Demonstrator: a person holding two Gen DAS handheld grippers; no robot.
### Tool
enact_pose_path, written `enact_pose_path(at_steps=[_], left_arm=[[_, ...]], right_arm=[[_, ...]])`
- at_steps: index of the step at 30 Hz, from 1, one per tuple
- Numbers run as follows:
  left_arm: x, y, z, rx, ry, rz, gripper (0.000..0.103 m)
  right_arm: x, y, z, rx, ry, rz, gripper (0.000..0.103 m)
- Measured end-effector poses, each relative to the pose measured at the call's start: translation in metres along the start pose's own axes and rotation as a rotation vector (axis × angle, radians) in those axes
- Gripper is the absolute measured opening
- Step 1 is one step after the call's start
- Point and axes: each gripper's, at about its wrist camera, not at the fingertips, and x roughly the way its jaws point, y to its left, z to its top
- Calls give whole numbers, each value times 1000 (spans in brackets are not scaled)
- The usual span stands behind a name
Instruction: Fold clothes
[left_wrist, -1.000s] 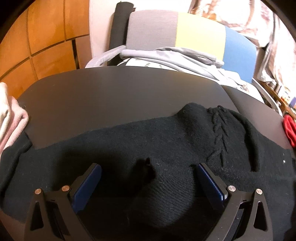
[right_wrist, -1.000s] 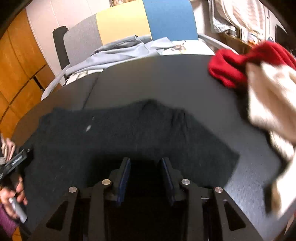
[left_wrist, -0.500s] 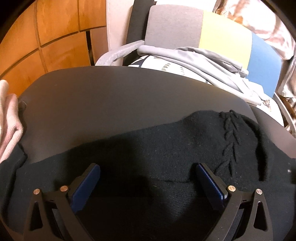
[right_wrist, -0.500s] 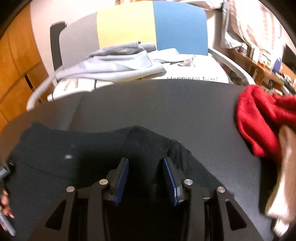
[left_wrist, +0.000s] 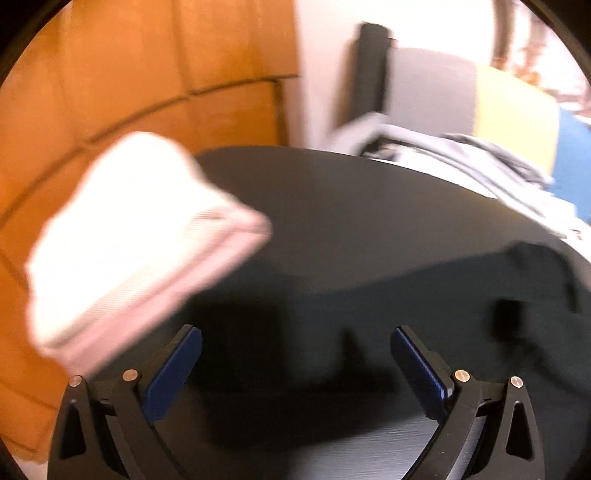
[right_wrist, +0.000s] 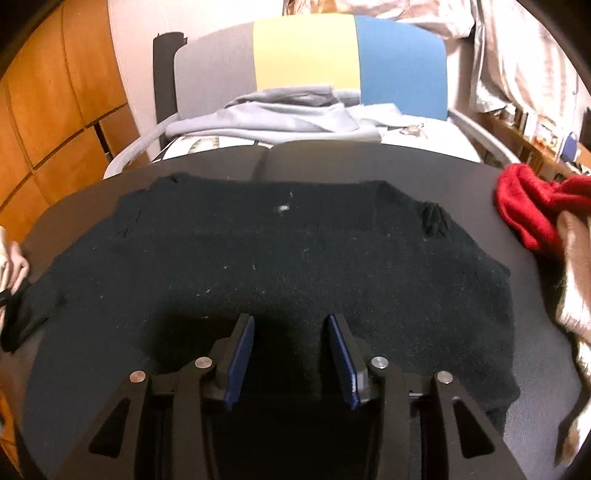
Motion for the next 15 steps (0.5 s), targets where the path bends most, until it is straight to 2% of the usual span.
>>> enact_pose_path(at_steps=[1,3,6,8,13,15], left_arm=[[1,14,-1,-9,-10,34,103],[8,37,-1,-41,13,21,103],[26,54,0,-105,105,-120,103],[38,55,2,-117,127,-145,103],[68,35,-4,23,172,-10,103],[63,36,-8,22,111,-16,101]], right_arm=[[0,0,-1,6,-10,-5,45],[1,1,-2,11,-24,-12,46],[1,0,-3,8,-37,-18,46],[0,1,-5,6,-43,-22,46],[-1,2,-6,2,-51,-25,46],[1,2,-5,-3,-52,-31,46]])
